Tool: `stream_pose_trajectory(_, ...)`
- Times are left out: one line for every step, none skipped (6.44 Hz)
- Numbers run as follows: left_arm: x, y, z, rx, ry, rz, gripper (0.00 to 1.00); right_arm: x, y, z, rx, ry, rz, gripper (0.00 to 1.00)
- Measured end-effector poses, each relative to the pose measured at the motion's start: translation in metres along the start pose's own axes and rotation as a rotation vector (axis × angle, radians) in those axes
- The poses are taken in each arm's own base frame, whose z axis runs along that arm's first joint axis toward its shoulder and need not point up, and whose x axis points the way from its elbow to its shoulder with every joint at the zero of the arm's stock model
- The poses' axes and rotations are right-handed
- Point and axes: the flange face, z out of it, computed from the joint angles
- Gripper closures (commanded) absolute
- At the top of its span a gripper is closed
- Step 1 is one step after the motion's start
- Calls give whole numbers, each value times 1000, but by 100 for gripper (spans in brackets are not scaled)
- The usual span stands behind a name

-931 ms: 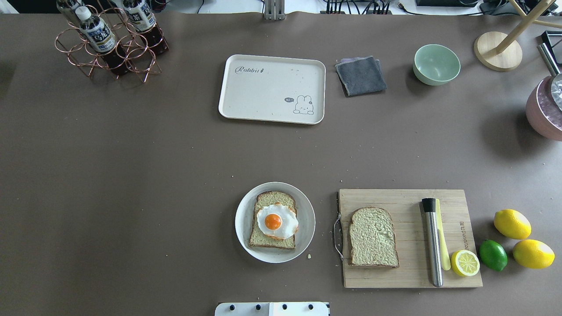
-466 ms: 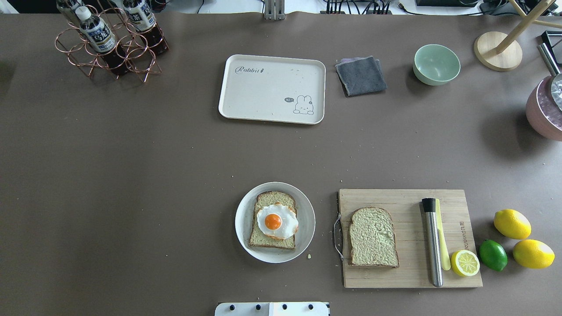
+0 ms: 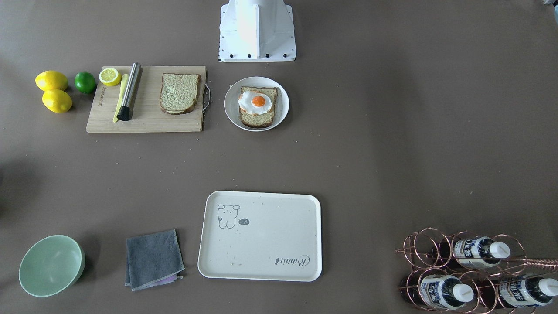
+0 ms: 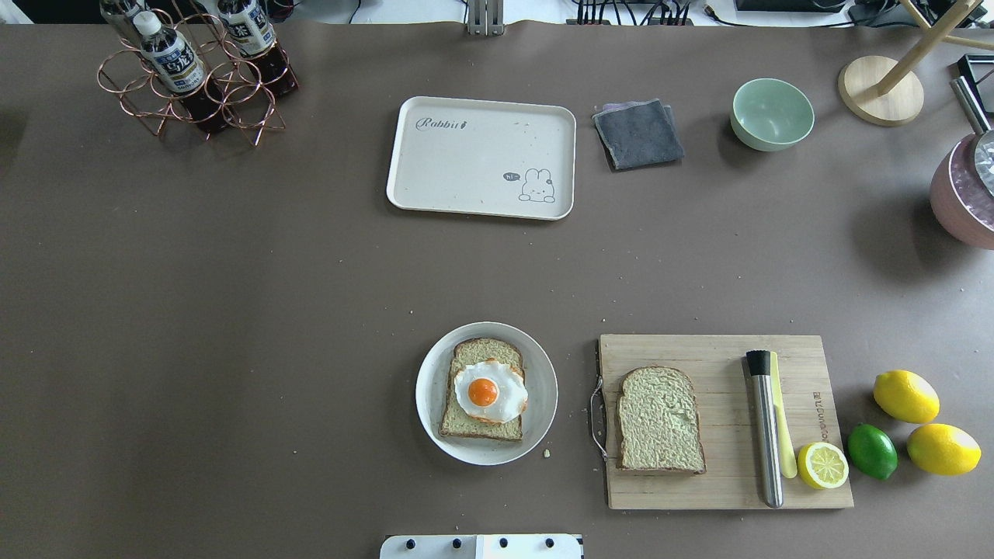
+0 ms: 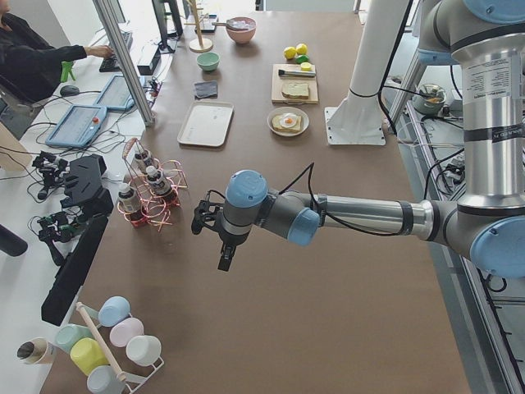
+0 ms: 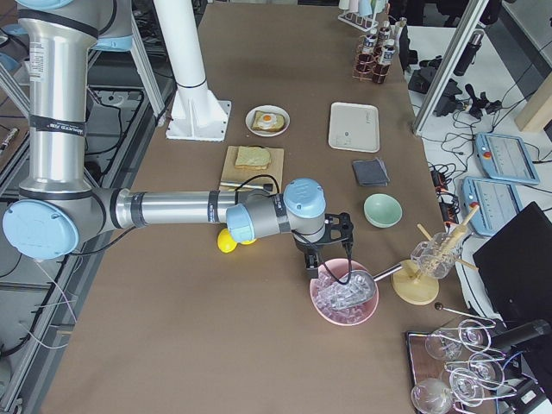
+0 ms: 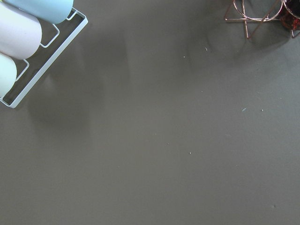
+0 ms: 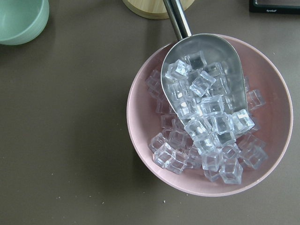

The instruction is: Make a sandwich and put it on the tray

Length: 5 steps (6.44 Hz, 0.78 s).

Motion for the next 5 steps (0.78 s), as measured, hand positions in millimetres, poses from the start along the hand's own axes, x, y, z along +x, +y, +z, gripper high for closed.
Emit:
stream_pose_trajectory(0,0,0,1,0,1,2,0,1,0,-2,-7,-5,0)
stream_pose_trajectory(0,0,0,4,1,3,2,0,2,1,-3,-12,-6,0)
stream_pose_trajectory(1,0,-1,7,1,6,2,0,2,1,-2,-14,-7,0)
stream_pose_trajectory(2,0,-2,10,2,6,2,-2,0,-1,2,-15,-12,0)
stream_pose_trajectory(3,-1,-3,13,4,5,2,-7,-4,-3,8,-16,-18,0)
